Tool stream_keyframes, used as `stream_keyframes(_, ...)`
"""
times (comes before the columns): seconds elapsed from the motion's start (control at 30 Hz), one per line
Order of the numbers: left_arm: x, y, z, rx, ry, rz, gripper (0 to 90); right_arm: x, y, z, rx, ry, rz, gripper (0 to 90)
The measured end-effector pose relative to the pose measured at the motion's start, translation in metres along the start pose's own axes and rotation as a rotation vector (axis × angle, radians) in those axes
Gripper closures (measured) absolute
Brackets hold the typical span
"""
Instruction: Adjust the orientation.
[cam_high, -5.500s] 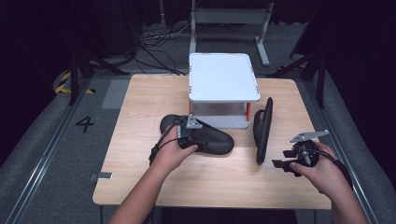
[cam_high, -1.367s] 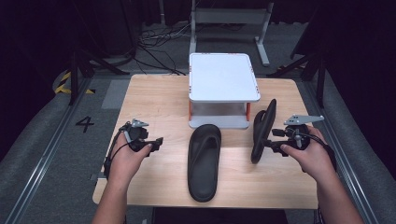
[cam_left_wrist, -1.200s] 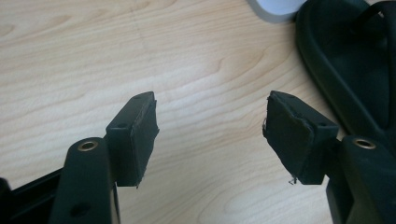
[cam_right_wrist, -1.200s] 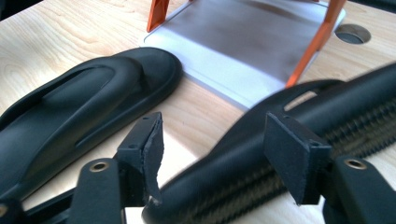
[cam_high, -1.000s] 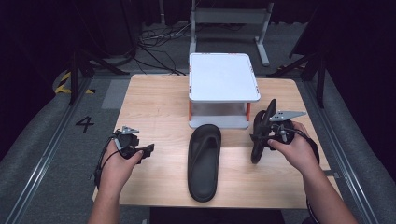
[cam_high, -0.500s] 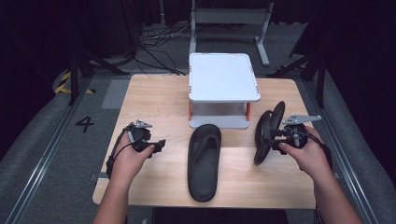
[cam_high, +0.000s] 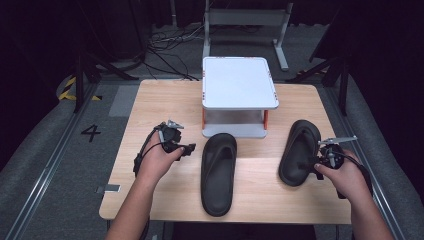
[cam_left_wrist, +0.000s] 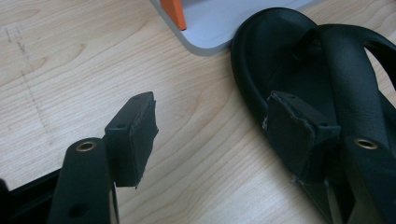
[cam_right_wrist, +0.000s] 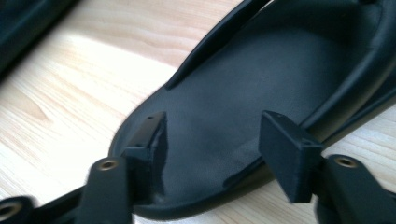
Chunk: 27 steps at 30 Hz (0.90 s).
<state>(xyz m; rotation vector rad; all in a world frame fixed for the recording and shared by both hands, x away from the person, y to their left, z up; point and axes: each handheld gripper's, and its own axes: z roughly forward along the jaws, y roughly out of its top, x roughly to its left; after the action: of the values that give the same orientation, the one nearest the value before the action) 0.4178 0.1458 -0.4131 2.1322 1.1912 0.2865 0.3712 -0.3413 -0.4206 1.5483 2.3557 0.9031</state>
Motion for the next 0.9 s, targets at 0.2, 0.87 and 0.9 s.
stream_keyframes(0.2, 0.002, -0.002, 0.004, 0.018, -0.002, -0.006, 34.5, -0.014, 0.001, -0.015, -0.107, -0.051, 0.012, 38.4)
stream_keyframes(0.87, 0.004, -0.011, 0.003, 0.036, 0.002, -0.016, 33.9, -0.044, 0.000, 0.015, -0.081, -0.115, 0.107, 51.7)
stream_keyframes(0.9, 0.004, -0.013, 0.001, 0.037, 0.002, -0.024, 33.9, -0.043, 0.000, 0.015, -0.076, -0.105, 0.123, 52.8)
